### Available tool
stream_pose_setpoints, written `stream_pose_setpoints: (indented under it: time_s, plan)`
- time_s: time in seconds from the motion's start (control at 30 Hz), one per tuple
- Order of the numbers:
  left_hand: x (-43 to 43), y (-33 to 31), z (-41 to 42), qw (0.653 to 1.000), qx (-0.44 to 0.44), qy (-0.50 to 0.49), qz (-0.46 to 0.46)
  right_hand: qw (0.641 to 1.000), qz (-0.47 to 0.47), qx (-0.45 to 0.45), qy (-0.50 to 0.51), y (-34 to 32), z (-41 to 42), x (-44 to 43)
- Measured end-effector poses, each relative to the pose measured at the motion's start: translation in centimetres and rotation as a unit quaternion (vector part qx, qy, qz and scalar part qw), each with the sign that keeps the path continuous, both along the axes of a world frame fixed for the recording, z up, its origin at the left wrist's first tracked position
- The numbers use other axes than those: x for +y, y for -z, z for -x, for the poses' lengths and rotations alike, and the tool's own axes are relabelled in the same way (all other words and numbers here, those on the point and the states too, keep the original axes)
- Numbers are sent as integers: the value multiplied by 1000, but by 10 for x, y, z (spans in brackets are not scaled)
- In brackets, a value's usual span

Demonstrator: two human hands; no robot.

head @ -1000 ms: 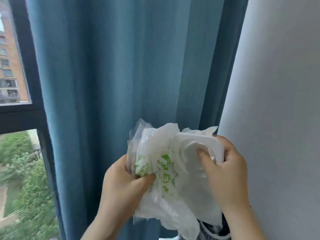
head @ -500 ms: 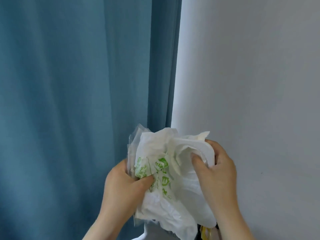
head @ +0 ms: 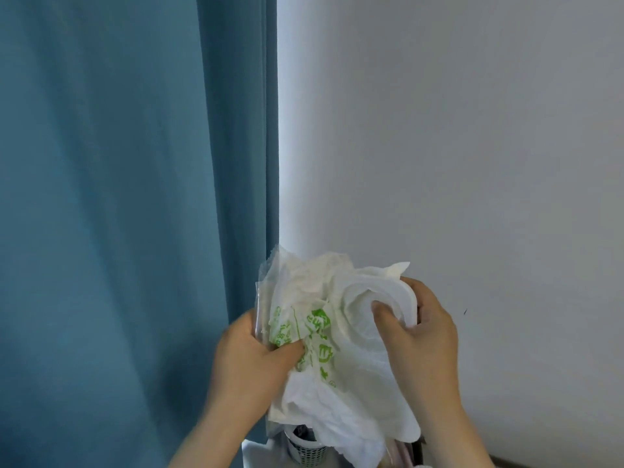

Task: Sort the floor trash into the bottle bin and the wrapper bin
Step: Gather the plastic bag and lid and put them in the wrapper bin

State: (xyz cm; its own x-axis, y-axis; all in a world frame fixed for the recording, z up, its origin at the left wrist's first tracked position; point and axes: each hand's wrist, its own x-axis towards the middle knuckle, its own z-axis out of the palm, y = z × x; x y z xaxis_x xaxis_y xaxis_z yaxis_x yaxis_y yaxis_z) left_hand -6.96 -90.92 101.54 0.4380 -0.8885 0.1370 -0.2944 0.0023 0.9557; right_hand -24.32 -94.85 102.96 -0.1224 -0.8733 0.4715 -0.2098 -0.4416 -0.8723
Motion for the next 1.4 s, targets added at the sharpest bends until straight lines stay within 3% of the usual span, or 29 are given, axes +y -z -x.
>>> stream_pose_setpoints:
  time_s: [0.43, 0.87, 1.13, 1.4]
  plan:
    - [-143, 44, -10, 997, -23, 47, -65, 996, -63, 36, 56, 46, -4, -125]
    - [-311, 108, 46, 988, -46, 34, -142, 988, -127, 82, 23, 97, 80, -309]
    - [-362, 171, 68, 970, -70, 24, -233, 970, -207, 116, 53, 165, 130, -367]
    - [-401, 261, 79, 941, -95, 62, -318, 929, -316, 146, 122, 262, 166, -387]
